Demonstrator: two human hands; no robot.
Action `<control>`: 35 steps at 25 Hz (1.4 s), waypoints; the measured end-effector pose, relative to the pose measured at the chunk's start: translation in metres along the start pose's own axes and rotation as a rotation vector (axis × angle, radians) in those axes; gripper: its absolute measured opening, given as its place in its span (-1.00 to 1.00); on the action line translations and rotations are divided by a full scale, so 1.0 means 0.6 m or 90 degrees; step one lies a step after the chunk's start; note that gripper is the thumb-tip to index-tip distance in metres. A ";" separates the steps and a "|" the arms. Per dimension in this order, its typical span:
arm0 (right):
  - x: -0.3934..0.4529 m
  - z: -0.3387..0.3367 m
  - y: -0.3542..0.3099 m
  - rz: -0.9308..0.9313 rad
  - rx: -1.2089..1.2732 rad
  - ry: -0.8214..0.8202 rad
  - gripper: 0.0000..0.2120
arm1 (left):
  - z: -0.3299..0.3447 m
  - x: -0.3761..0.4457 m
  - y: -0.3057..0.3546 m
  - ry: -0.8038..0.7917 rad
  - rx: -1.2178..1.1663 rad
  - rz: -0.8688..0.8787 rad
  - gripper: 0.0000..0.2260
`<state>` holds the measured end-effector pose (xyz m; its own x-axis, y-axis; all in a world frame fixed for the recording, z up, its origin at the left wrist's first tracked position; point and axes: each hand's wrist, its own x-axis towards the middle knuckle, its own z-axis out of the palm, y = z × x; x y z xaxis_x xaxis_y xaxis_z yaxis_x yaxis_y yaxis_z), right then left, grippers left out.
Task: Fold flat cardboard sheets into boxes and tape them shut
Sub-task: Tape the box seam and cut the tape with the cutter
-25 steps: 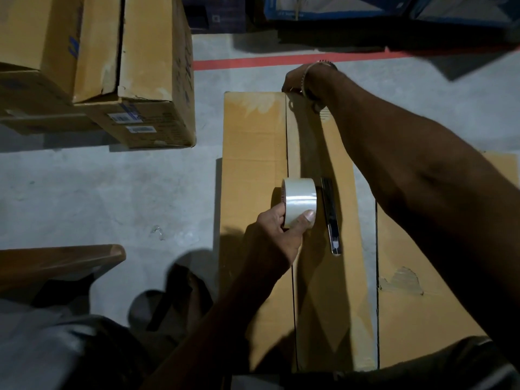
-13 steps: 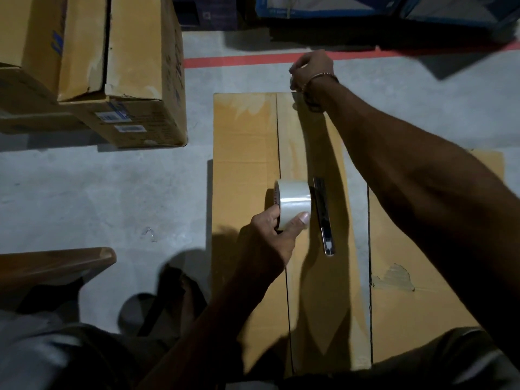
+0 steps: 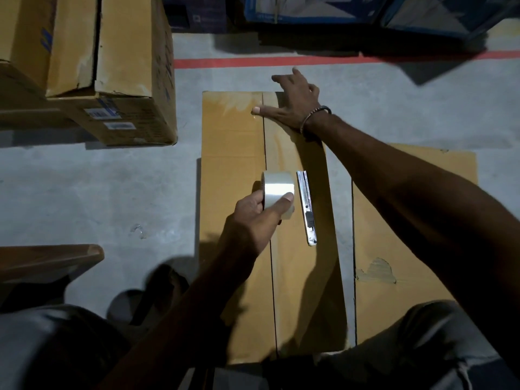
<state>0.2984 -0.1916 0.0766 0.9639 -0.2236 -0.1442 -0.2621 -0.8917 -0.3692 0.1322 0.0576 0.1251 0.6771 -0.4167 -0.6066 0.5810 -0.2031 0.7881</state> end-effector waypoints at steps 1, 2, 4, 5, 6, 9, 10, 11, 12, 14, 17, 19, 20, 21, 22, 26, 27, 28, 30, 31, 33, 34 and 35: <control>-0.014 0.002 0.001 -0.013 -0.012 -0.002 0.04 | -0.002 0.000 0.001 -0.003 -0.004 0.000 -0.56; -0.030 0.005 0.002 -0.022 -0.022 -0.004 0.08 | -0.003 0.000 0.003 -0.004 -0.009 -0.001 -0.56; -0.066 0.012 0.002 -0.042 -0.048 -0.017 0.14 | -0.004 0.002 0.004 -0.010 -0.015 -0.001 -0.60; -0.085 0.016 0.003 -0.051 -0.060 -0.026 0.16 | -0.004 0.001 0.004 -0.013 -0.014 0.001 -0.61; -0.102 0.019 0.003 -0.062 -0.072 -0.034 0.19 | -0.004 0.000 0.004 -0.012 -0.010 0.005 -0.62; -0.133 0.024 0.005 -0.077 -0.084 -0.055 0.26 | -0.003 -0.004 0.002 -0.008 0.006 0.018 -0.58; -0.136 0.024 0.007 -0.073 -0.081 -0.058 0.27 | -0.001 -0.007 0.002 -0.006 0.015 0.024 -0.56; -0.137 0.024 0.007 -0.068 -0.078 -0.056 0.27 | 0.001 -0.011 0.002 -0.002 0.023 0.027 -0.54; -0.137 0.024 0.007 -0.062 -0.077 -0.052 0.25 | 0.003 -0.014 0.001 0.004 0.033 0.027 -0.52; -0.135 0.029 0.006 -0.056 -0.087 -0.044 0.21 | 0.006 -0.022 -0.001 0.024 0.041 0.021 -0.50; -0.136 0.033 -0.002 -0.047 -0.110 -0.052 0.15 | 0.007 -0.046 -0.017 0.057 0.052 -0.007 -0.53; -0.141 0.027 -0.005 -0.042 -0.115 -0.053 0.13 | 0.005 -0.067 -0.031 0.060 0.072 -0.013 -0.54; -0.143 0.022 -0.007 -0.043 -0.115 -0.057 0.13 | 0.004 -0.076 -0.034 0.059 0.086 -0.014 -0.56; -0.145 0.018 -0.008 -0.044 -0.114 -0.062 0.13 | 0.002 -0.081 -0.036 0.060 0.098 -0.017 -0.58; -0.147 0.016 -0.011 -0.044 -0.118 -0.066 0.13 | -0.002 -0.083 -0.036 0.059 0.101 -0.019 -0.60; -0.163 0.010 -0.030 -0.023 -0.175 -0.085 0.11 | -0.007 -0.097 -0.032 0.011 0.074 0.011 -0.66; -0.175 0.010 -0.032 -0.027 -0.193 -0.086 0.11 | -0.004 -0.102 -0.034 -0.002 0.077 0.026 -0.66; -0.191 0.010 -0.033 -0.038 -0.208 -0.087 0.11 | 0.000 -0.103 -0.036 -0.008 0.085 0.043 -0.66; -0.228 0.016 -0.033 -0.064 -0.229 -0.085 0.10 | 0.006 -0.105 -0.036 0.000 0.087 0.066 -0.67; -0.246 0.021 -0.031 -0.072 -0.235 -0.083 0.09 | 0.007 -0.105 -0.038 0.007 0.085 0.067 -0.67; -0.271 0.035 -0.022 -0.067 -0.230 -0.064 0.05 | 0.012 -0.107 -0.045 0.016 0.113 0.072 -0.62; -0.279 0.041 -0.020 -0.060 -0.217 -0.053 0.04 | 0.014 -0.111 -0.050 0.023 0.138 0.083 -0.61; -0.285 0.047 -0.021 -0.054 -0.201 -0.044 0.04 | 0.017 -0.116 -0.056 0.036 0.165 0.092 -0.62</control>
<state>0.1357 -0.1310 0.0804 0.9736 -0.1254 -0.1906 -0.1431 -0.9863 -0.0818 0.0607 0.0843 0.1421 0.7731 -0.4090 -0.4848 0.3468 -0.3674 0.8630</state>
